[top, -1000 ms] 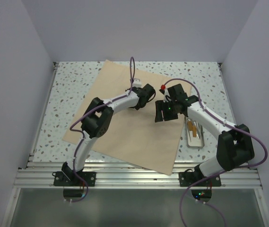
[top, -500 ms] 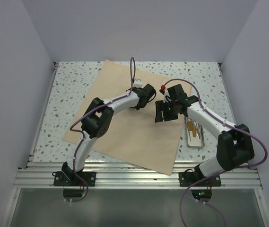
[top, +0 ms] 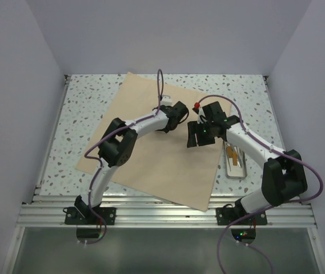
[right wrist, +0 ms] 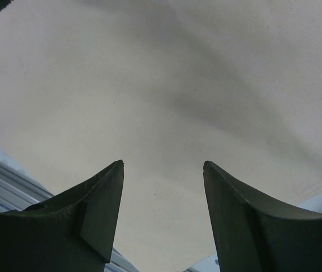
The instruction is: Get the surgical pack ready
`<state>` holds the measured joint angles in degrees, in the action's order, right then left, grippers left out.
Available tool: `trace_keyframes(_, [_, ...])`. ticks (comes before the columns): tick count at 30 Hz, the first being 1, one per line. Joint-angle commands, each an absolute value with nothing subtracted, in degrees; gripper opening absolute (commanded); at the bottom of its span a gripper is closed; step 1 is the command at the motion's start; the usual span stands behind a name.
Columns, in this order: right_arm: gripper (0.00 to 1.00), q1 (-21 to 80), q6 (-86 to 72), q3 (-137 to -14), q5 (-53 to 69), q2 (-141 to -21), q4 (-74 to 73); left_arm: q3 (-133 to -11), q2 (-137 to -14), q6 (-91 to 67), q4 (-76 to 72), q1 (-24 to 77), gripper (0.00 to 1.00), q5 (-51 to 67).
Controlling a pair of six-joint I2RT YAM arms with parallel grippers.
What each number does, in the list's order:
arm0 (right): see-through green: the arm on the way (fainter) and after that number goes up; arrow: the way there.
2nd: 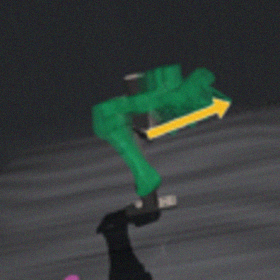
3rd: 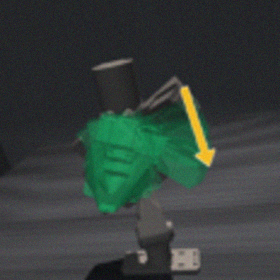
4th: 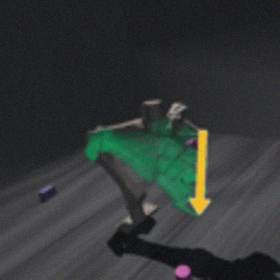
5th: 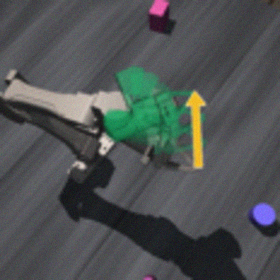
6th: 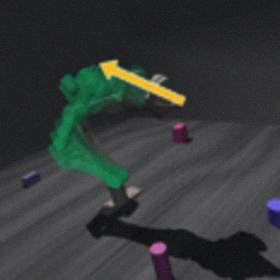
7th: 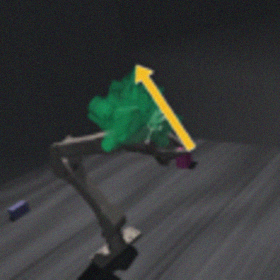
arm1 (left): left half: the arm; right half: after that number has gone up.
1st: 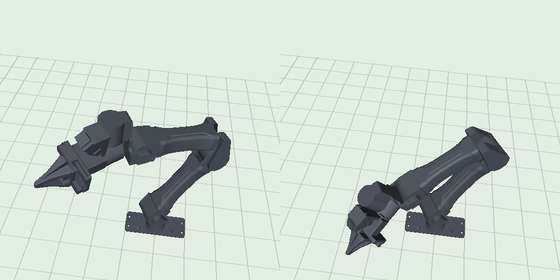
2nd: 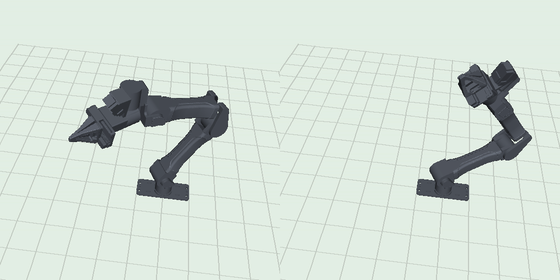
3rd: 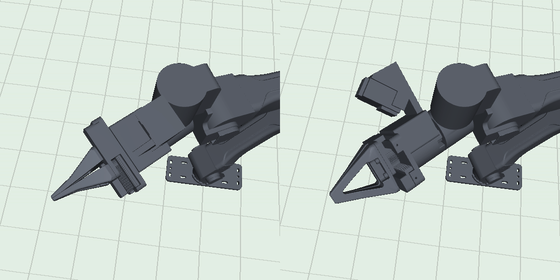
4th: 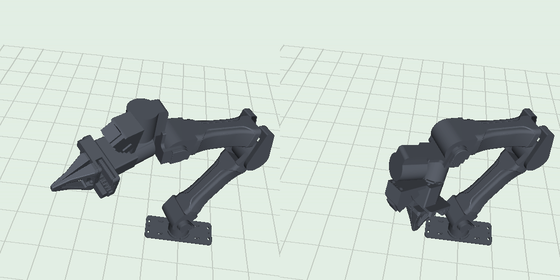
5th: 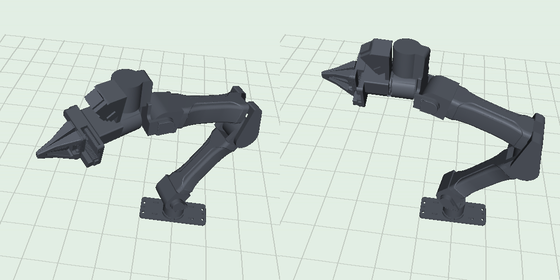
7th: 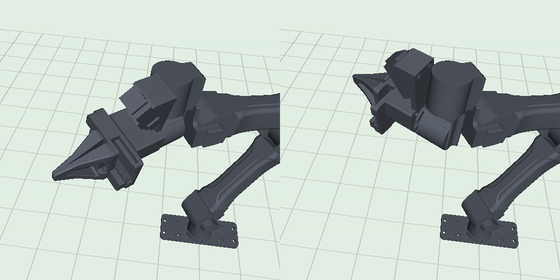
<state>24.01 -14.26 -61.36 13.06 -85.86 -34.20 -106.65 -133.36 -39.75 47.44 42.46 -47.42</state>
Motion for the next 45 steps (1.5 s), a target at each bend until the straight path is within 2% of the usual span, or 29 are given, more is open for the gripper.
trace_keyframes(1, [0.62, 24.26, -13.62, -60.91, 14.33, -85.96, -32.61, -107.49, -131.31, -41.13, 46.76, 42.28, 0.21, -48.69])
trace_keyframes(9, [0.62, 24.26, -13.62, -60.91, 14.5, -86.04, -32.52, -103.02, -124.64, -43.16, 44.04, 42.01, 0.42, -49.13])
trace_keyframes(12, [0.63, 24.26, -13.62, -61.0, 14.41, -85.96, -32.61, -100.04, -120.51, -42.72, 42.63, 41.92, 0.47, -47.64])
trace_keyframes(16, [0.63, 24.26, -13.54, -61.17, 14.5, -86.04, -32.87, -90.64, -112.52, -41.14, 37.72, 39.38, 0.53, -41.94])
trace_keyframes(17, [0.63, 24.34, -13.45, -61.26, 14.59, -86.13, -32.87, -87.48, -107.98, -39.83, 32.22, 36.59, 0.54, -35.57])
trace_keyframes(21, [0.63, 24.52, -13.54, -61.7, 14.94, -86.39, -32.78, -66.68, -96.61, -36.83, 13.83, 27.61, 0.54, -12.78])
trace_keyframes(24, [0.63, 24.7, -13.54, -62.05, 14.94, -86.75, -32.87, -62.85, -94.57, -35.6, 8.1, 24.97, 0.56, -5.55])
trace_keyframes(28, [0.64, 24.96, -13.62, -62.23, 14.68, -87.54, -33.13, -60.83, -98.25, -38.39, 1.69, 21.8, 0.56, 7.43])
trace_keyframes(32, [0.64, 25.14, -13.27, -62.23, 13.36, -87.45, -34.27, -59.94, -101.59, -40.78, -5.52, 20.74, 0.51, 11.95])
trace_keyframes(39, [0.64, 25.14, -12.92, -62.31, 12.57, -87.71, -34.72, -60.82, -102.92, -41.49, -4.4, 20.57, 0.48, 10.2])
trace_keyframes(45, [0.64, 25.31, -13.01, -62.14, 13.36, -88.59, -33.93, -59.24, -99.76, -40.43, -2.03, 20.57, 0.5, 6.33])
